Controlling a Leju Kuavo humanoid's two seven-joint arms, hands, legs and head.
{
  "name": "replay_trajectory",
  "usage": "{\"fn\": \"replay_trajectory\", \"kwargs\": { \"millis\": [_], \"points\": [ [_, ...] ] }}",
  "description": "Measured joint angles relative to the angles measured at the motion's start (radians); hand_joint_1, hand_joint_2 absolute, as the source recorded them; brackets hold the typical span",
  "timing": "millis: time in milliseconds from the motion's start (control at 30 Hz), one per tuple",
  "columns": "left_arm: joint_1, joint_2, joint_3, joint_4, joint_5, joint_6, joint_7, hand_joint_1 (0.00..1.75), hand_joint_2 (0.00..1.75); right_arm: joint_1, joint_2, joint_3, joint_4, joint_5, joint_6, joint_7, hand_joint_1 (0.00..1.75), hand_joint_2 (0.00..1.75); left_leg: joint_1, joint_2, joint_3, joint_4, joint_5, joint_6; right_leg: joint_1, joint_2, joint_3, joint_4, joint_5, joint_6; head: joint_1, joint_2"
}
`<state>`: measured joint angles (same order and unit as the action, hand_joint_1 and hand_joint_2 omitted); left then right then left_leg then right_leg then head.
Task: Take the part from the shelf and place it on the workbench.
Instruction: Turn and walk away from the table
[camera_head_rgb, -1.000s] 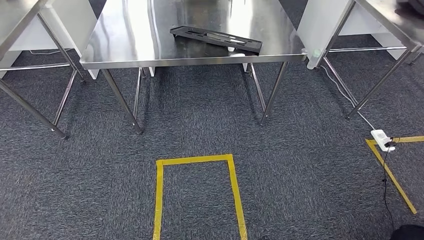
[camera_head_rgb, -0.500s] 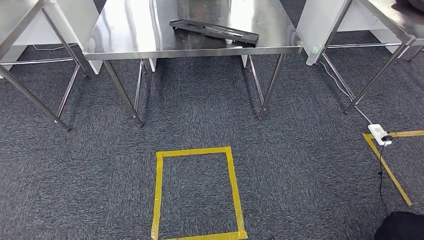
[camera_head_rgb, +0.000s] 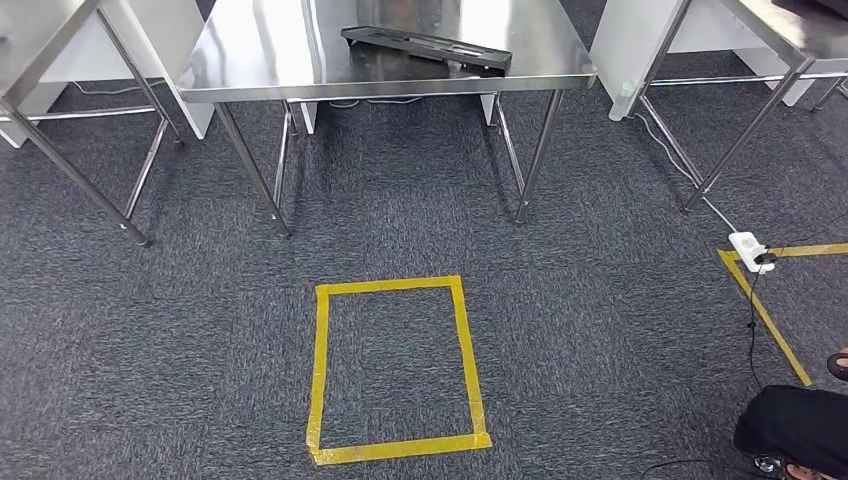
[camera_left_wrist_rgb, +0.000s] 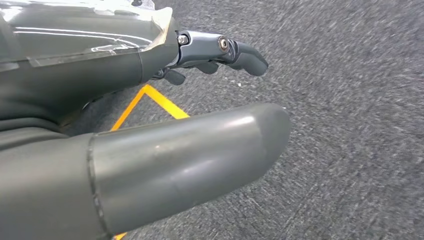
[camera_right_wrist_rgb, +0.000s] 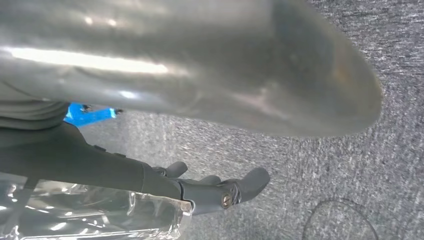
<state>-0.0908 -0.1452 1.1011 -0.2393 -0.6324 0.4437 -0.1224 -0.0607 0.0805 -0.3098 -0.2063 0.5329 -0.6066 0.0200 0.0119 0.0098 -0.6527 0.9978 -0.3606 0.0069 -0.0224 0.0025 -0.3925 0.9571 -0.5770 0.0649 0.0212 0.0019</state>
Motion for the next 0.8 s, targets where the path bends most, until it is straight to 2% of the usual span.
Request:
{"fn": "replay_trajectory", "kwargs": {
  "millis": [67,100,133,200,233,267,300,333,367,400,467,500,567,600,633,667,733,767,800],
  "points": [
    [0.002,0.001,-0.004,0.000,-0.004,-0.001,-0.004,0.00,0.00,0.004,0.000,-0.008,0.000,-0.002,-0.003,-0.007,0.00,0.00,0.004,-0.001,-0.005,-0.002,0.015,-0.009,-0.001,-0.001,-0.015,0.000,0.007,-0.021,-0.002,0.000],
    [0.004,0.002,-0.006,0.000,-0.005,-0.002,-0.006,0.00,0.00,0.005,0.000,-0.011,0.000,-0.002,-0.004,-0.010,0.00,0.00,0.007,-0.001,-0.011,0.007,-0.004,-0.012,-0.002,-0.004,-0.026,0.004,0.016,-0.033,-0.002,0.000],
    [0.006,0.002,-0.007,0.001,-0.005,-0.002,-0.007,0.00,0.00,0.007,0.000,-0.013,0.001,-0.003,-0.005,-0.012,0.00,0.00,0.010,-0.002,-0.020,0.033,-0.045,-0.016,-0.003,-0.006,-0.039,0.005,0.028,-0.046,-0.003,0.000],
    [0.007,0.003,-0.010,0.001,-0.006,-0.003,-0.008,0.00,0.00,0.008,0.000,-0.016,0.001,-0.003,-0.008,-0.017,0.00,0.00,0.011,-0.002,-0.041,0.143,-0.167,-0.021,0.001,-0.010,-0.068,0.007,0.054,-0.065,-0.005,0.000],
    [0.008,0.002,-0.010,0.001,-0.006,-0.004,-0.009,0.00,0.00,0.008,0.000,-0.018,0.001,-0.003,-0.008,-0.019,0.00,0.00,0.011,-0.003,-0.049,0.211,-0.212,-0.022,0.006,-0.011,-0.082,0.010,0.066,-0.070,-0.005,0.000],
    [0.008,0.003,-0.011,0.001,-0.007,-0.004,-0.010,0.00,0.00,0.008,0.000,-0.020,0.001,-0.004,-0.008,-0.021,0.00,0.00,0.011,-0.003,-0.050,0.267,-0.229,-0.022,0.010,-0.012,-0.097,0.013,0.078,-0.071,-0.006,0.000],
    [0.008,0.003,-0.011,0.001,-0.007,-0.006,-0.011,0.00,0.00,0.009,0.000,-0.022,0.001,-0.005,-0.008,-0.022,0.00,0.00,0.011,-0.003,-0.040,0.297,-0.220,-0.021,0.013,-0.013,-0.113,0.018,0.088,-0.071,-0.006,0.000],
    [0.008,0.003,-0.012,0.001,-0.008,-0.008,-0.012,0.00,0.00,0.009,0.000,-0.025,0.001,-0.007,-0.008,-0.023,0.00,0.00,0.011,-0.003,-0.016,0.294,-0.194,-0.017,0.015,-0.014,-0.130,0.025,0.097,-0.070,-0.006,0.000],
    [0.008,0.004,-0.012,0.001,-0.009,-0.009,-0.013,0.00,0.00,0.009,0.000,-0.028,0.001,-0.008,-0.008,-0.024,0.00,0.00,0.010,-0.004,0.026,0.257,-0.167,-0.011,0.017,-0.013,-0.149,0.033,0.105,-0.067,-0.006,0.000],
    [0.007,0.004,-0.012,0.001,-0.010,-0.011,-0.014,0.00,0.00,0.009,0.000,-0.030,0.001,-0.010,-0.008,-0.025,0.00,0.00,0.008,-0.006,0.080,0.193,-0.157,-0.003,0.019,-0.013,-0.164,0.041,0.113,-0.065,-0.006,0.000],
    [0.005,0.006,-0.013,0.001,-0.014,-0.012,-0.016,0.00,0.00,0.009,0.002,-0.033,0.001,-0.011,-0.009,-0.027,0.00,0.00,0.002,-0.009,0.176,0.057,-0.173,0.009,0.022,-0.013,-0.182,0.051,0.127,-0.055,-0.005,0.000],
    [0.004,0.007,-0.014,0.001,-0.016,-0.012,-0.017,0.00,0.00,0.009,0.003,-0.034,0.001,-0.012,-0.009,-0.028,0.00,0.00,-0.002,-0.010,0.199,0.017,-0.186,0.013,0.021,-0.015,-0.187,0.053,0.135,-0.048,-0.005,0.000],
    [0.003,0.008,-0.015,0.001,-0.019,-0.012,-0.018,0.00,0.00,0.007,0.004,-0.036,0.001,-0.013,-0.010,-0.030,0.00,0.00,-0.006,-0.008,0.194,-0.010,-0.182,0.022,0.019,-0.017,-0.199,0.053,0.151,-0.035,-0.005,0.000],
    [0.003,0.008,-0.015,0.001,-0.020,-0.013,-0.018,0.00,0.00,0.007,0.004,-0.038,0.001,-0.014,-0.010,-0.031,0.00,0.00,-0.006,-0.007,0.185,-0.017,-0.171,0.029,0.019,-0.016,-0.209,0.060,0.146,-0.031,-0.006,0.000],
    [0.004,0.009,-0.015,0.001,-0.021,-0.013,-0.019,0.00,0.00,0.007,0.004,-0.039,0.001,-0.016,-0.010,-0.032,0.00,0.00,-0.004,-0.005,0.173,-0.024,-0.158,0.037,0.020,-0.014,-0.220,0.078,0.125,-0.032,-0.004,0.000],
    [0.004,0.009,-0.016,0.001,-0.023,-0.014,-0.019,0.00,0.00,0.008,0.004,-0.040,0.001,-0.017,-0.011,-0.033,0.00,0.00,-0.002,-0.003,0.162,-0.028,-0.144,0.043,0.019,-0.012,-0.233,0.111,0.087,-0.036,-0.002,0.000],
    [0.004,0.011,-0.018,0.001,-0.025,-0.015,-0.020,0.00,0.00,0.010,0.004,-0.044,0.001,-0.018,-0.011,-0.037,0.00,0.00,-0.003,-0.001,0.132,-0.029,-0.119,0.046,0.014,-0.010,-0.262,0.220,0.002,-0.042,0.001,0.000],
    [0.004,0.011,-0.019,0.002,-0.025,-0.016,-0.020,0.00,0.00,0.010,0.003,-0.045,0.001,-0.018,-0.011,-0.038,0.00,0.00,-0.003,0.001,0.116,-0.028,-0.106,0.045,0.011,-0.009,-0.272,0.278,-0.016,-0.035,0.001,0.000],
    [0.004,0.010,-0.019,0.002,-0.025,-0.016,-0.020,0.00,0.00,0.010,0.002,-0.047,0.001,-0.018,-0.011,-0.038,0.00,0.00,-0.003,0.002,0.099,-0.027,-0.093,0.043,0.008,-0.009,-0.273,0.319,-0.010,-0.022,0.001,0.000]
  ]
}}
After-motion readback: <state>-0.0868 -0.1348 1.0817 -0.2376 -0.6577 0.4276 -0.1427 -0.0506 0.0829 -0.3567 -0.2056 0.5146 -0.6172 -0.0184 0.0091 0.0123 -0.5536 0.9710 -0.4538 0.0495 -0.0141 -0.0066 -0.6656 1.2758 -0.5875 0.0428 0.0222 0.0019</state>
